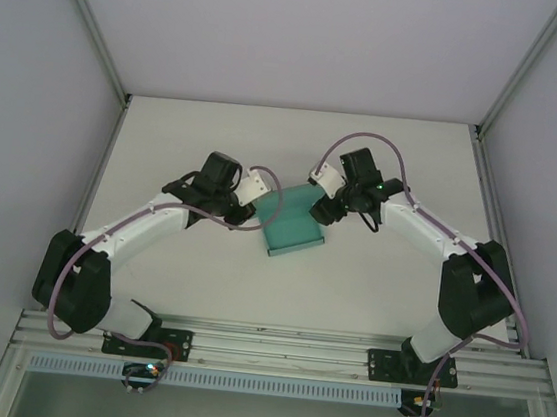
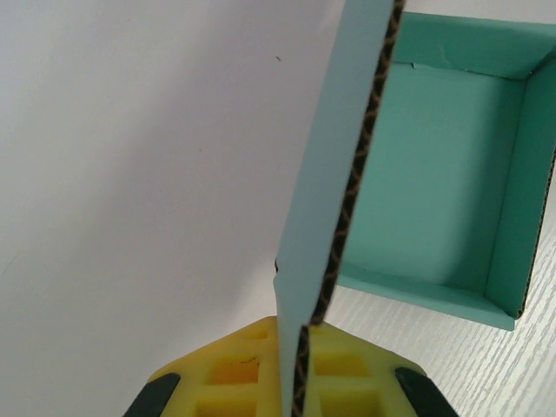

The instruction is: Assemble paper box

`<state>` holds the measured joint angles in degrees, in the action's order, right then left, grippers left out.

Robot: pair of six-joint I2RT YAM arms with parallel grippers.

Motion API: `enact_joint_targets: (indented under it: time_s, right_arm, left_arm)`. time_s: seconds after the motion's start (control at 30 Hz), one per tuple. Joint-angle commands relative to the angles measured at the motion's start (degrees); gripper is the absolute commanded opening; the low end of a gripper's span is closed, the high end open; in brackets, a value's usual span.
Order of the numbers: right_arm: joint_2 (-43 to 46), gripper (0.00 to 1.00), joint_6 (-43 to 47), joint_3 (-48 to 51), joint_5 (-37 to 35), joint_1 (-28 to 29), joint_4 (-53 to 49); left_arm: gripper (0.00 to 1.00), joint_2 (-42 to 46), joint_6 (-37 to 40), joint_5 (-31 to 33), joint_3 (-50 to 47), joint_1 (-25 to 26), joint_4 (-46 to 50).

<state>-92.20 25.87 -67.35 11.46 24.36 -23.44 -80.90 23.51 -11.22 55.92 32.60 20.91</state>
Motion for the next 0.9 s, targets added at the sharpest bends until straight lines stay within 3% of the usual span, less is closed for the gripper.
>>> enact_joint_targets:
  time_s: [0.0,0.2,0.3,0.43,0.47,0.7,0.87]
  right_arm:
    - [3.0,0.67,6.46,-0.79,-1.12,-0.89,-2.84]
    - [2.32,0.7,13.29,-3.66,-0.38,-1.79,-6.1]
    - [0.86,0.6,13.01,-5.39,3.96,-1.84,-8.9]
    - [0.66,0.25,10.92,-3.87,5.32,-1.79,-7.48]
    - [0.78,0.22,10.62,-3.58,5.7,-1.79,-7.36]
    - [-0.11,0.31,12.83,-3.94,8.31,-1.89,-9.1]
    - [-1.73,0.3,13.59,-5.2,8.93,-1.93,-11.06]
  left_arm:
    - [0.0,0.38,6.22,-3.31,3.0,0.14,4.42]
    - [0.0,-0.17,9.37,-4.66,5.16,0.4,7.16]
    - [0.0,-0.54,9.15,-3.89,5.55,0.36,6.69]
    - [0.0,-1.05,9.43,-3.81,5.74,0.36,7.3]
    - [0.0,-1.04,9.6,-3.72,5.63,0.36,7.14]
    - [0.0,-1.45,10.31,-4.51,6.02,0.35,6.73]
    - [0.0,-1.65,11.08,-4.77,6.56,0.36,7.52]
